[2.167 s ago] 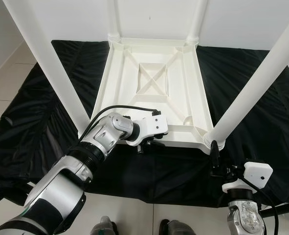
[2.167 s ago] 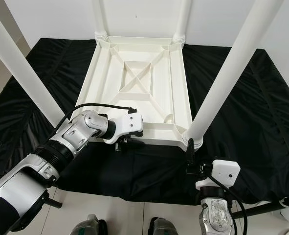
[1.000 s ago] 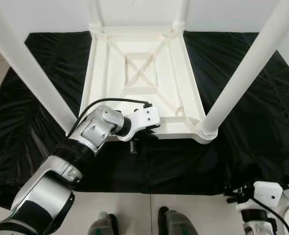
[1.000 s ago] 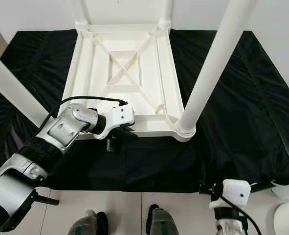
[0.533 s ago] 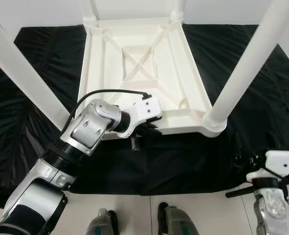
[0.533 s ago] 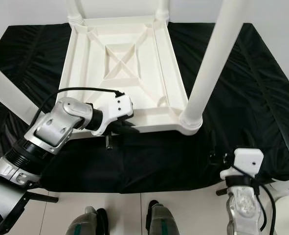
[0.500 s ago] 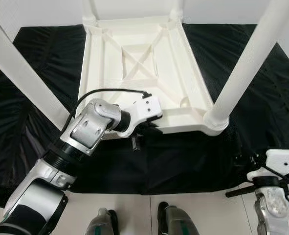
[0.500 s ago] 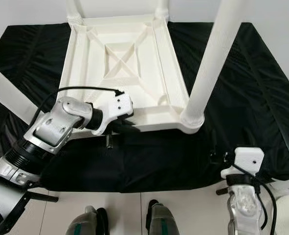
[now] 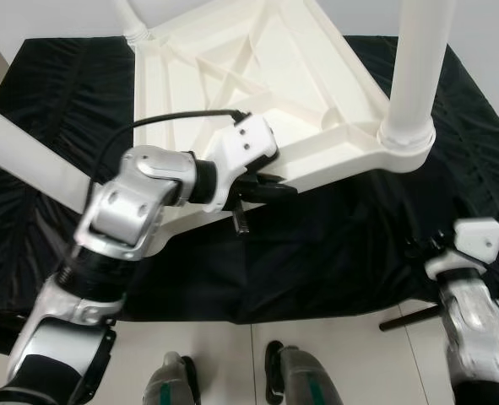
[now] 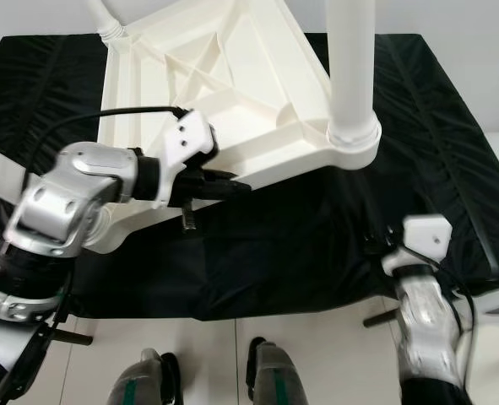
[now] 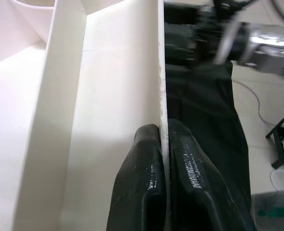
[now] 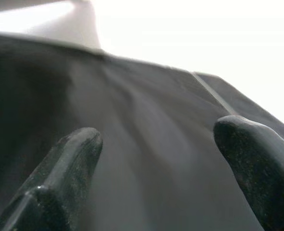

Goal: Building children table

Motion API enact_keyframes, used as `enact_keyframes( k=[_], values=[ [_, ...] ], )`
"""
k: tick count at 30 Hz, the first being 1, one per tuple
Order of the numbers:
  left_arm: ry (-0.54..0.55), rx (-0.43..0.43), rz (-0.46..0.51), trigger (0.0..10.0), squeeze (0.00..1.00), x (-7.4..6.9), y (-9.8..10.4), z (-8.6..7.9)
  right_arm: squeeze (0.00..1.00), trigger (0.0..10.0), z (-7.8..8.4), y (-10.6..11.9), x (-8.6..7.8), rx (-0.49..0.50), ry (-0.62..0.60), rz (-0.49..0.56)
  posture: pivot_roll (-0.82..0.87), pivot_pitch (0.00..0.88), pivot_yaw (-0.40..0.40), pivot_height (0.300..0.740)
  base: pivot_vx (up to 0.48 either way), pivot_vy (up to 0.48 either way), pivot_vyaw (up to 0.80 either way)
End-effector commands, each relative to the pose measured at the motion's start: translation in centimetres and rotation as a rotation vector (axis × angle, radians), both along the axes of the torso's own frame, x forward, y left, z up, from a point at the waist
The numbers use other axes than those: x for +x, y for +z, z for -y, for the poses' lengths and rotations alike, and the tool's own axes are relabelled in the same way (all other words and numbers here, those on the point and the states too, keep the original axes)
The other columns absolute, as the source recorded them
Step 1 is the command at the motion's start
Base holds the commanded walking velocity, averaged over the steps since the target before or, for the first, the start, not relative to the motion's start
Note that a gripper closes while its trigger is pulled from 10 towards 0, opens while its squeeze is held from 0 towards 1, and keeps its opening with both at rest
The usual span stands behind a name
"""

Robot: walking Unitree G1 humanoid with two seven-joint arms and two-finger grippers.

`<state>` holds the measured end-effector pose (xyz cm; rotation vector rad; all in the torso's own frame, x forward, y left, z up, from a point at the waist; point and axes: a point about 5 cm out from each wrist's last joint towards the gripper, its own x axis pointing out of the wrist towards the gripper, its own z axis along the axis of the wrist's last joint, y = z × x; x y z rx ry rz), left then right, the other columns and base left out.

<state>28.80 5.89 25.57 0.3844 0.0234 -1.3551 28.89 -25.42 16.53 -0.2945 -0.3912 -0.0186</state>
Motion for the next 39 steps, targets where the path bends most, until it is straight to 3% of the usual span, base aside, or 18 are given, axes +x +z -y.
enact_keyframes(
  k=[1, 2, 3, 6, 8, 13, 15, 16, 17, 19, 21, 22, 23, 27, 34, 36, 39],
  values=[
    [0.079, -0.116, 0.109, 10.0, 0.00, -0.2, 2.5, 0.0, 0.00, 10.0, -0.4, -0.1, 0.9, 0.021, 0.029, -0.016, -0.04, 0.105, -0.030, 0.740, 0.000, 0.000, 0.00],
    [0.055, -0.146, 0.096, 10.0, 0.00, -0.4, 2.9, 0.4, 0.00, 10.0, -1.4, 1.2, 2.6, 0.057, 0.084, 0.006, -0.03, 0.104, -0.032, 0.740, 0.000, 0.000, 0.00],
    [0.055, -0.146, 0.096, 10.0, 0.00, -0.4, 2.9, 0.4, 0.00, 10.0, -1.4, 1.2, 2.6, 0.057, 0.084, 0.006, -0.03, 0.104, -0.032, 0.740, 0.000, 0.000, 0.00],
    [-0.014, -0.231, 0.068, 10.0, 0.00, -0.8, 3.8, 1.7, 0.00, 10.0, -3.8, 4.9, 5.7, 0.102, 0.200, 0.078, -0.03, 0.101, -0.038, 0.740, 0.000, 0.000, 0.00],
    [-0.039, -0.276, 0.051, 10.0, 0.00, -0.9, 4.3, 2.2, 0.00, 10.0, -4.4, 6.2, 6.5, 0.103, 0.229, 0.101, -0.03, 0.098, -0.042, 0.740, 0.000, 0.000, 0.00],
    [-0.087, -0.339, 0.025, 10.0, 0.00, -1.2, 5.2, 3.0, 0.00, 10.0, -5.3, 7.7, 7.5, 0.094, 0.266, 0.128, -0.03, 0.096, -0.048, 0.740, 0.000, 0.000, 0.00],
    [-0.169, -0.429, 0.008, 10.0, 0.00, -1.9, 6.8, 3.8, 0.00, 10.0, -6.1, 9.3, 8.4, 0.089, 0.305, 0.156, -0.03, 0.092, -0.051, 0.740, 0.000, 0.000, 0.00],
    [-0.169, -0.429, 0.008, 10.0, 0.00, -1.9, 6.8, 3.8, 0.00, 10.0, -6.1, 9.3, 8.4, 0.089, 0.305, 0.156, -0.03, 0.092, -0.051, 0.740, 0.000, 0.000, 0.00],
    [-0.229, -0.494, 0.005, 10.0, 0.00, -2.4, 8.0, 4.2, 0.00, 10.0, -6.9, 10.9, 9.0, 0.102, 0.366, 0.184, -0.03, 0.088, -0.054, 0.740, 0.000, 0.000, 0.00],
    [-0.271, -0.541, 0.006, 10.0, 0.00, -2.6, 8.6, 4.4, 0.00, 10.0, -7.7, 12.8, 9.4, 0.121, 0.452, 0.224, -0.04, 0.085, -0.057, 0.740, 0.000, 0.000, 0.00],
    [-0.271, -0.541, 0.006, 10.0, 0.00, -2.6, 8.6, 4.4, 0.00, 10.0, -7.7, 12.8, 9.4, 0.121, 0.452, 0.224, -0.04, 0.085, -0.057, 0.740, 0.000, 0.000, 0.00],
    [-0.308, -0.580, 0.005, 10.0, 0.00, -2.5, 9.3, 4.7, 0.00, 10.0, -8.5, 14.9, 9.6, 0.139, 0.536, 0.264, -0.04, 0.076, -0.061, 0.740, 0.000, 0.000, 0.00],
    [-0.308, -0.580, 0.005, 10.0, 0.00, -2.5, 9.3, 4.7, 0.00, 10.0, -8.5, 14.9, 9.6, 0.139, 0.536, 0.264, -0.04, 0.076, -0.061, 0.740, 0.000, 0.000, 0.00],
    [-0.310, -0.620, 0.007, 10.0, 0.00, -1.9, 10.3, 4.6, 0.00, 10.0, -10.2, 18.5, 9.7, 0.135, 0.644, 0.325, -0.04, 0.073, -0.063, 0.740, 0.000, 0.000, 0.00],
    [-0.255, -0.665, -0.071, 10.0, 0.00, -0.4, 9.7, 4.0, 0.00, 10.0, -11.5, 19.4, 9.9, 0.116, 0.717, 0.313, -0.05, 0.076, -0.064, 0.740, 0.000, 0.000, 0.00],
    [-0.187, -0.702, -0.151, 10.0, 0.00, 1.0, 8.5, 3.2, 0.00, 10.0, -12.2, 19.3, 10.1, 0.104, 0.751, 0.290, -0.06, 0.077, -0.062, 0.740, 0.000, 0.000, 0.00],
    [-0.117, -0.721, -0.205, 10.0, 0.00, 2.0, 7.4, 3.1, 0.00, 10.0, -12.7, 19.3, 10.2, 0.097, 0.773, 0.281, -0.07, 0.081, -0.062, 0.740, 0.000, 0.000, 0.00]
  ],
)
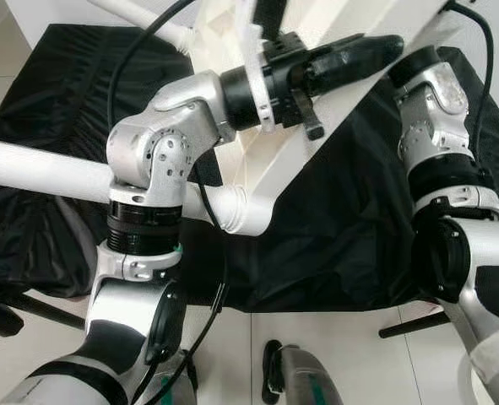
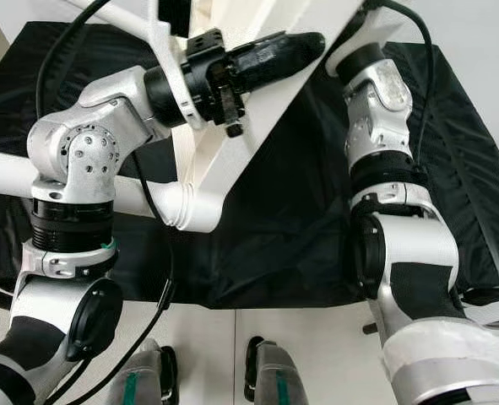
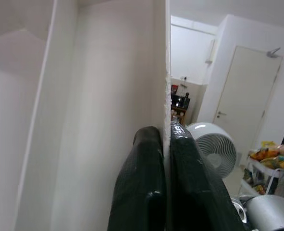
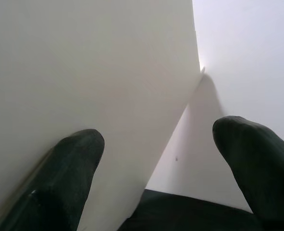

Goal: Building children table

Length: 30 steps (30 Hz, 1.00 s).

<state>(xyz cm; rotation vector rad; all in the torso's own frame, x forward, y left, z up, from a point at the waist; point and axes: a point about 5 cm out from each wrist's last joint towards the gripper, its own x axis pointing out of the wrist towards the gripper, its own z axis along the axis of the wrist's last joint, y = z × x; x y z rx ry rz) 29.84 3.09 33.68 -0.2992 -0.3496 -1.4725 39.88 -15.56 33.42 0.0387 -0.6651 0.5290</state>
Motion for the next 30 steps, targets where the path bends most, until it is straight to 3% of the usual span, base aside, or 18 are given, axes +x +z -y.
enact_keyframes(
  k=[1, 2, 3, 4, 7, 8, 9, 10, 17, 21, 25, 26, 30],
  values=[
    [0.039, -0.026, -0.073, 10.0, 0.00, 0.9, -0.7, 0.3, 0.00, 10.0, -2.8, 2.4, -0.8, -0.082, 0.126, 0.120, -0.07, 0.081, -0.062, 0.740, 0.000, 0.000, 0.00],
    [0.039, -0.026, -0.073, 10.0, 0.00, 0.9, -0.7, 0.3, 0.00, 10.0, -2.8, 2.4, -0.8, -0.082, 0.126, 0.120, -0.07, 0.081, -0.062, 0.740, 0.000, 0.000, 0.00],
    [0.154, 0.032, -0.127, 10.0, 0.00, 2.0, -2.9, 0.4, 0.00, 10.0, -3.2, 2.7, -0.7, -0.097, 0.147, 0.123, -0.07, 0.090, -0.062, 0.740, 0.000, 0.000, 0.00],
    [0.185, 0.055, -0.144, 10.0, 0.00, 2.2, -3.7, 0.4, 0.00, 10.0, -3.3, 2.8, -0.7, -0.100, 0.154, 0.124, -0.07, 0.090, -0.062, 0.740, 0.000, 0.000, 0.00],
    [0.209, 0.083, -0.155, 10.0, 0.00, 2.3, -4.5, 0.3, 0.00, 10.0, -3.3, 2.9, -0.7, -0.102, 0.156, 0.124, -0.07, 0.094, -0.065, 0.740, 0.000, 0.000, 0.00],
    [0.218, 0.101, -0.173, 10.0, 0.18, 2.5, -5.1, 0.3, 0.00, 10.0, -3.2, 2.9, -0.6, -0.108, 0.156, 0.122, -0.07, 0.096, -0.067, 0.740, 0.000, 0.000, 0.00],
    [0.218, 0.101, -0.173, 10.0, 0.18, 2.5, -5.1, 0.3, 0.00, 10.0, -3.2, 2.9, -0.6, -0.108, 0.156, 0.122, -0.07, 0.096, -0.067, 0.740, 0.000, 0.000, 0.00],
    [0.236, 0.106, -0.213, 10.0, 1.00, 2.8, -5.8, 0.0, 0.00, 10.0, -3.2, 2.8, -0.5, -0.113, 0.155, 0.113, -0.07, 0.096, -0.069, 0.740, 0.000, 0.000, 0.00],
    [0.234, 0.105, -0.237, 10.0, 1.00, 3.2, -6.5, -0.5, 0.00, 10.0, -3.2, 2.7, -0.4, -0.120, 0.160, 0.106, -0.07, 0.094, -0.072, 0.740, 0.000, 0.000, 0.00],
    [0.282, 0.151, -0.222, 10.0, 1.00, 3.8, -7.8, -1.6, 0.00, 10.0, -3.4, 2.6, -0.3, -0.118, 0.164, 0.099, -0.07, 0.093, -0.075, 0.740, 0.000, 0.000, 0.00],
    [0.292, 0.160, -0.214, 10.0, 1.00, 3.8, -7.8, -1.8, 0.00, 10.0, -3.4, 2.6, -0.3, -0.118, 0.165, 0.098, -0.07, 0.092, -0.076, 0.740, 0.000, 0.000, 0.00],
    [0.308, 0.178, -0.207, 10.0, 0.00, 3.9, -7.9, -2.0, 0.00, 10.0, -3.5, 2.6, -0.3, -0.118, 0.167, 0.098, -0.07, 0.093, -0.076, 0.740, 0.000, 0.000, 0.00],
    [0.365, 0.256, -0.165, 10.0, 0.00, 4.1, -8.3, -2.8, 0.00, 10.0, -3.5, 2.4, -0.3, -0.117, 0.168, 0.093, -0.05, 0.089, -0.075, 0.740, 0.000, 0.000, 0.00]
  ],
)
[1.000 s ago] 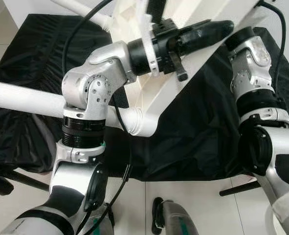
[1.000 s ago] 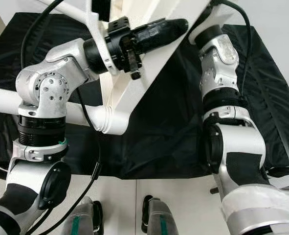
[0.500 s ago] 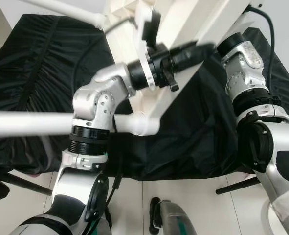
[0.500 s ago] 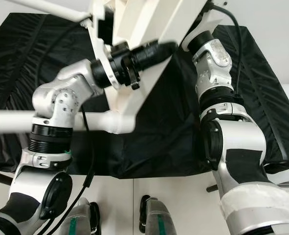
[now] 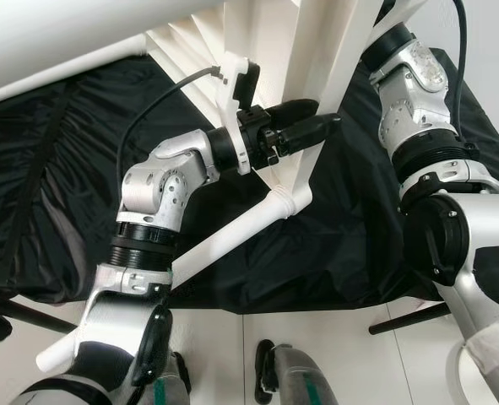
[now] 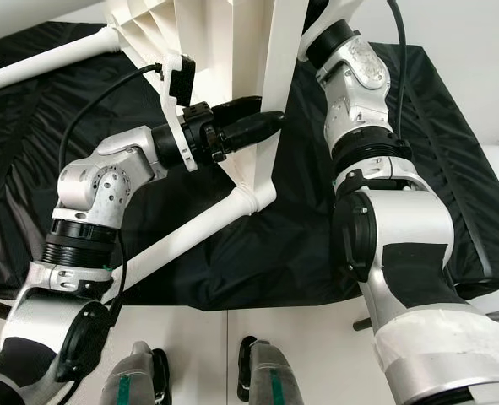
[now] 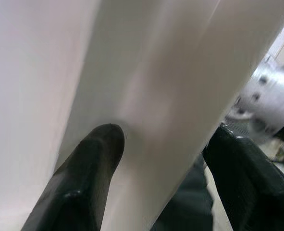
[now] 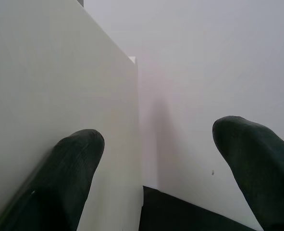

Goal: Building children table

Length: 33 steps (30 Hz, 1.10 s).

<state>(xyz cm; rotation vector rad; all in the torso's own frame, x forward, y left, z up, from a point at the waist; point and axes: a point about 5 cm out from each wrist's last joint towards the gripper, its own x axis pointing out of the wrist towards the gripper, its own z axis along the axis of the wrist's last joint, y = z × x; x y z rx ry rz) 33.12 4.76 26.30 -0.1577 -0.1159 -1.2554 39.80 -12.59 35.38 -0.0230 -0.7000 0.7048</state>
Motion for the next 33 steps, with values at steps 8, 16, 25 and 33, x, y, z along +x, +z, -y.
enact_keyframes(
  k=[8, 16, 25, 33],
  values=[
    [0.276, 0.262, 0.098, 10.0, 0.00, 0.8, -1.5, -3.3, 0.00, 10.0, 1.2, -1.7, 0.1, -0.009, -0.044, -0.020, -0.02, 0.092, -0.079, 0.740, 0.000, 0.000, 0.00],
    [0.375, 0.404, 0.191, 10.0, 1.00, -0.1, -1.9, -6.1, 0.00, 10.0, 4.8, -5.9, -0.2, 0.034, -0.158, -0.090, 0.01, 0.099, -0.087, 0.740, 0.000, 0.000, 0.00],
    [0.475, 0.464, 0.250, 10.0, 1.00, -0.8, -1.8, -8.3, 0.00, 10.0, 8.0, -10.9, -1.9, 0.072, -0.297, -0.166, 0.03, 0.111, -0.086, 0.740, 0.000, 0.000, 0.00],
    [0.709, 0.453, 0.320, 10.0, 1.00, -1.1, -1.3, -10.0, 0.00, 10.0, 9.6, -15.4, -5.3, 0.114, -0.454, -0.294, 0.04, 0.112, -0.079, 0.740, 0.000, 0.000, 0.00]
  ],
)
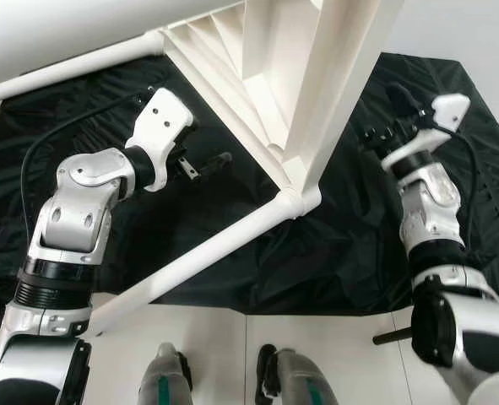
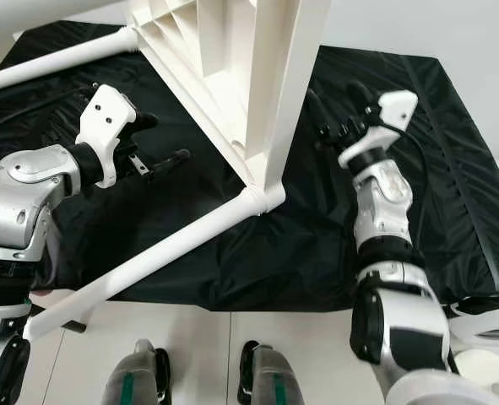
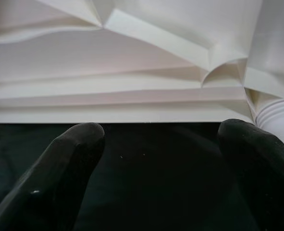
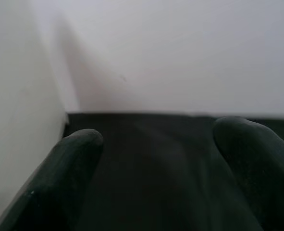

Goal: Building children table

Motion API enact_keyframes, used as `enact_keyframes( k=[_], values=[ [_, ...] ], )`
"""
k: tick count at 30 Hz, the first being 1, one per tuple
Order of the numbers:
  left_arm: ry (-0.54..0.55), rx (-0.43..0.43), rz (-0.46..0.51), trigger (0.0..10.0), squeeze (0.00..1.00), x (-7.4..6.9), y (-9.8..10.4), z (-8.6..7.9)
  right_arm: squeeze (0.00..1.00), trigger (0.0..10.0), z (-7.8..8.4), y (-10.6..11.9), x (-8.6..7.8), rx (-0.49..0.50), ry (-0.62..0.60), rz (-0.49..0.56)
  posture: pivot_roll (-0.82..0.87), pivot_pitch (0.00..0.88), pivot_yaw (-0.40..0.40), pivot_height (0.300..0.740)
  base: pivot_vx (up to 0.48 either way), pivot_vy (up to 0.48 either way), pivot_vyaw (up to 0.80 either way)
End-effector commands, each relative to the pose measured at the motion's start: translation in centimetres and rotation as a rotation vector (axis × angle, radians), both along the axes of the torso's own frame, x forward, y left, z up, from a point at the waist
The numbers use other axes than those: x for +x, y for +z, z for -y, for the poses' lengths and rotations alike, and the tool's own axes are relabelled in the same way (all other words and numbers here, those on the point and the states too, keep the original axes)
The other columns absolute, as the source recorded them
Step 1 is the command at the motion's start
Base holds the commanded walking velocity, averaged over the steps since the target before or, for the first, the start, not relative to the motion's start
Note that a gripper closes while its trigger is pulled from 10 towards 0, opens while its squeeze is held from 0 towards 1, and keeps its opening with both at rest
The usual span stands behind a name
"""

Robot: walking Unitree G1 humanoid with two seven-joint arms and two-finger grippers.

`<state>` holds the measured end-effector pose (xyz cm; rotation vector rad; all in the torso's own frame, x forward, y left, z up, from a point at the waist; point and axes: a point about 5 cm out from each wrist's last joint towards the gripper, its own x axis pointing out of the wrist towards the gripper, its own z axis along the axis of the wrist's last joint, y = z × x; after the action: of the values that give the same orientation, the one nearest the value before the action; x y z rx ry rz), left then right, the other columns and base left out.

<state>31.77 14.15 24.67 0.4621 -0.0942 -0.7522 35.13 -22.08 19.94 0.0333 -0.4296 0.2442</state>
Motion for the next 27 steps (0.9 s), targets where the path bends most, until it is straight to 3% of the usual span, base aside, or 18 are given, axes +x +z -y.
enact_keyframes(
  k=[1, 2, 5, 6, 7, 9, 11, 15, 20, 27],
  values=[
    [0.170, -0.048, 0.078, 10.0, 1.00, 0.3, 0.3, -0.6, 0.00, 10.0, 0.1, 0.1, -0.6, -0.003, -0.022, -0.002, 0.04, 0.112, -0.079, 0.740, 0.000, 0.000, 0.00],
    [0.223, -0.028, 0.106, 10.0, 0.25, 0.3, 0.1, -1.0, 0.00, 10.0, 0.0, -0.4, -1.5, -0.008, -0.030, 0.003, 0.05, 0.106, -0.078, 0.740, 0.000, 0.000, 0.00],
    [0.260, -0.007, 0.133, 10.0, 0.25, 0.3, 0.0, -1.3, 0.00, 10.0, -0.1, -0.6, -2.1, -0.010, -0.035, 0.008, 0.05, 0.105, -0.078, 0.740, 0.000, 0.000, 0.00],
    [0.281, -0.013, 0.146, 10.0, 0.00, 0.3, 0.0, -1.5, 0.00, 10.0, -0.2, -0.6, -2.7, -0.018, -0.025, 0.023, 0.05, 0.099, -0.077, 0.740, 0.000, 0.000, 0.00],
    [0.281, -0.013, 0.146, 10.0, 0.00, 0.3, 0.0, -1.5, 0.00, 10.0, -0.2, -0.6, -2.7, -0.018, -0.025, 0.023, 0.05, 0.099, -0.077, 0.740, 0.000, 0.000, 0.00],
    [0.348, -0.008, 0.187, 10.0, 0.00, 0.1, -0.3, -1.9, 0.00, 10.0, -0.8, -0.5, -4.4, -0.005, 0.033, 0.050, 0.06, 0.092, -0.075, 0.740, 0.000, 0.000, 0.00],
    [0.359, -0.004, 0.193, 10.0, 0.00, 0.0, -0.5, -1.9, 0.00, 10.0, -0.9, -0.4, -4.6, -0.002, 0.041, 0.054, 0.07, 0.090, -0.075, 0.740, 0.000, 0.000, 0.00],
    [0.408, -0.008, 0.218, 10.0, 0.00, -0.6, -1.7, -2.0, 0.00, 10.0, -2.2, -0.3, -6.5, -0.002, 0.161, 0.023, 0.08, 0.076, -0.079, 0.740, 0.000, 0.000, 0.00],
    [0.410, 0.032, 0.243, 10.0, 0.00, -0.9, -2.0, -2.0, 0.00, 10.0, -2.8, 0.0, -7.4, -0.011, 0.254, 0.006, 0.09, 0.074, -0.078, 0.740, 0.000, 0.000, 0.00],
    [0.443, -0.024, 0.379, 10.0, 0.00, -1.3, 0.7, -2.8, 0.00, 10.0, -3.7, 0.1, -8.7, -0.081, 0.436, -0.053, 0.10, 0.068, -0.084, 0.740, 0.000, 0.000, 0.00]
  ],
)
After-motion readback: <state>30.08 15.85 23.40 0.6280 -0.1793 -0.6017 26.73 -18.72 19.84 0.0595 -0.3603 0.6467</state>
